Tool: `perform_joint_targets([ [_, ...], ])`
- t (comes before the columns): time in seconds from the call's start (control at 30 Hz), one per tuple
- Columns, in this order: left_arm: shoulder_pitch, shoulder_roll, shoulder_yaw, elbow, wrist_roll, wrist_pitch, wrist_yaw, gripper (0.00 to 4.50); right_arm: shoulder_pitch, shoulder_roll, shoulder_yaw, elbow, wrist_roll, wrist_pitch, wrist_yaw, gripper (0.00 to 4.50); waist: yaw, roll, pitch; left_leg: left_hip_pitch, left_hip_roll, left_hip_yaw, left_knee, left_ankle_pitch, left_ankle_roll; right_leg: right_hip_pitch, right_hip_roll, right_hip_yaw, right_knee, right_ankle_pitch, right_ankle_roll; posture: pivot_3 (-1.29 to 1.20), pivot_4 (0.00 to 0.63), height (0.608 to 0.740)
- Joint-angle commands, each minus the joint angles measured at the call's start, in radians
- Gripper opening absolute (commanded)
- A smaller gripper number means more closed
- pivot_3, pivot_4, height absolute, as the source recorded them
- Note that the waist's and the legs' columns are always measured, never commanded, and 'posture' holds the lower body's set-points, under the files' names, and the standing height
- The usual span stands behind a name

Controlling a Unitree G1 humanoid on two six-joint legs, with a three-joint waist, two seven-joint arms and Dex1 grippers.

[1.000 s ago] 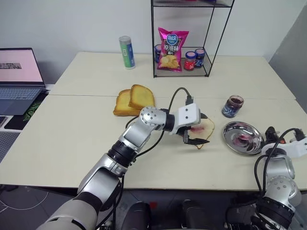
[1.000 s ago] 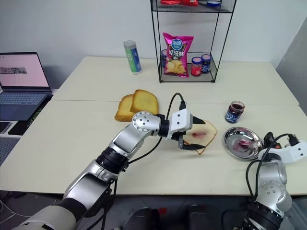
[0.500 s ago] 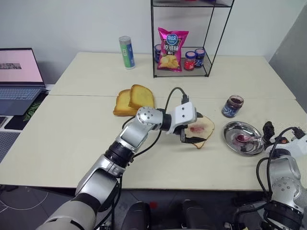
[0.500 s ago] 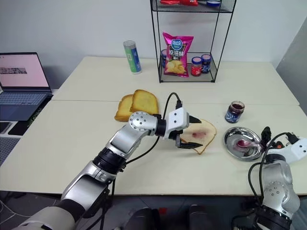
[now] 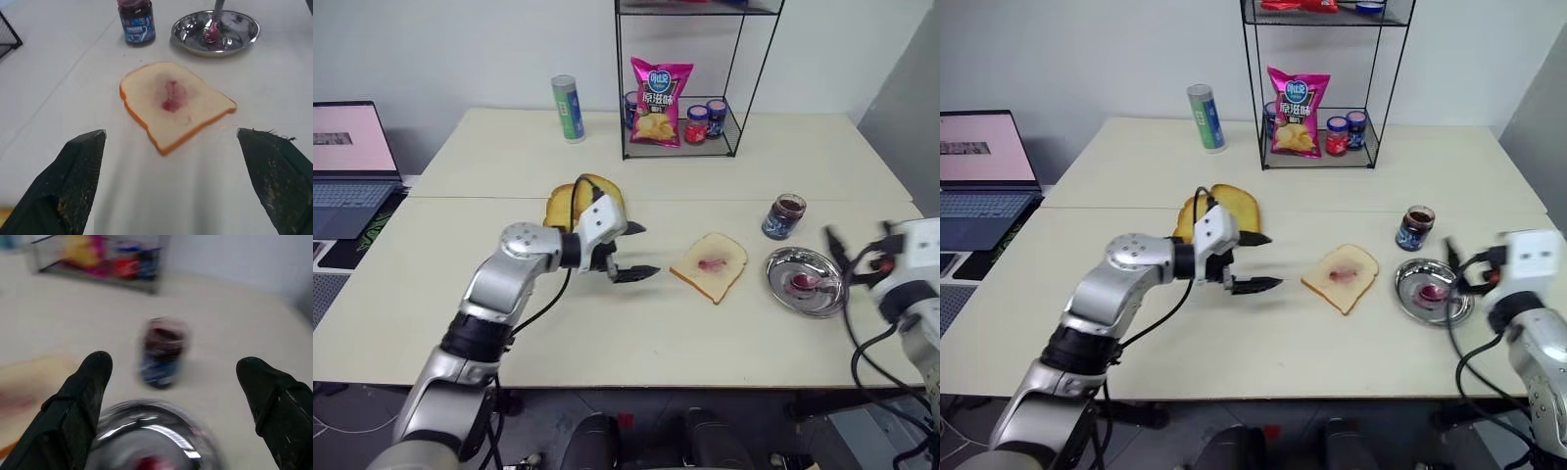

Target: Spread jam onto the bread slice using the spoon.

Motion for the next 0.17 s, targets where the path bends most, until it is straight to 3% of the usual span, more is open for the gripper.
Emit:
perform_joint_targets([
  [0.03,0.059,0.087,0.061,-0.073,-0.04,0.035,-0.035,4.5,0.074,-0.105,-0.044,-0.121,0.19,0.133,0.184,4.47,0.004,-0.002,0.001,0.0,0.0,0.0,0.0,0.0,0.0,0.001,-0.001,0.0,-0.001,0.0,0.0,0.0,0.15,0.74],
  [0.17,0.114,0.129,0.074,-0.1,-0.051,0.026,-0.044,4.5,0.101,-0.158,-0.058,-0.138,0.232,0.165,0.238,4.47,0.009,-0.004,0.001,-0.001,-0.001,0.001,0.002,0.0,0.0,0.001,-0.003,0.0,-0.005,0.0,0.0,0.0,0.15,0.74],
])
